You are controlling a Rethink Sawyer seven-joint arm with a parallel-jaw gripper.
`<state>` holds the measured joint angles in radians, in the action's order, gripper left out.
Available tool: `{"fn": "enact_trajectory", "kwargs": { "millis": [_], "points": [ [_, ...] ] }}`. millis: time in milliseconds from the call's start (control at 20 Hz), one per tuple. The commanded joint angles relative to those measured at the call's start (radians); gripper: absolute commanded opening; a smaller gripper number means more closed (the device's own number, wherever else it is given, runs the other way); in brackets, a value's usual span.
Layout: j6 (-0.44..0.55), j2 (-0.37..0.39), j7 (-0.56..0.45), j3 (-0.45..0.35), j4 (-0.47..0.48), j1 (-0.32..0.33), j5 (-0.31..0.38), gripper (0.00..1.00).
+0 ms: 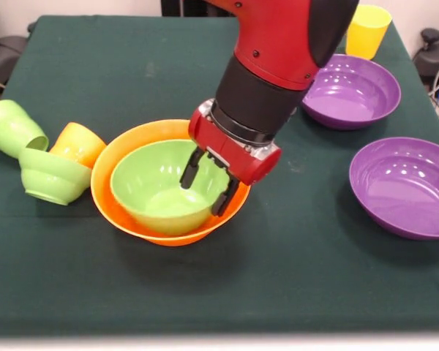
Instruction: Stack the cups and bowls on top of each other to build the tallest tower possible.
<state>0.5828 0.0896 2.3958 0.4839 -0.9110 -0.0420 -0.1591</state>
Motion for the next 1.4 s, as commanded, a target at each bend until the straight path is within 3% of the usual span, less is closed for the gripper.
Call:
{"fn": "enact_trajectory", "kwargs": {
  "millis": [50,300,550,700,850,1050,1150,1400],
  "points": [
    [-0.034,0.040,-0.078,-0.153,-0.096,0.044,0.057,1.00],
    [-0.016,0.095,-0.126,-0.178,-0.141,0.070,0.069,1.00],
    [0.047,0.340,-0.279,-0.258,-0.340,0.135,0.073,1.00],
    [0.058,0.429,-0.336,-0.319,-0.417,0.200,0.072,1.00],
    [-0.058,0.498,-0.380,-0.438,-0.541,0.310,0.074,1.00],
    [-0.274,0.522,-0.324,-0.603,-0.678,0.445,0.121,1.00],
    [-0.317,0.526,-0.305,-0.651,-0.706,0.484,0.154,1.00],
    [-0.321,0.541,-0.277,-0.710,-0.747,0.547,0.230,1.00]
  ]
}}
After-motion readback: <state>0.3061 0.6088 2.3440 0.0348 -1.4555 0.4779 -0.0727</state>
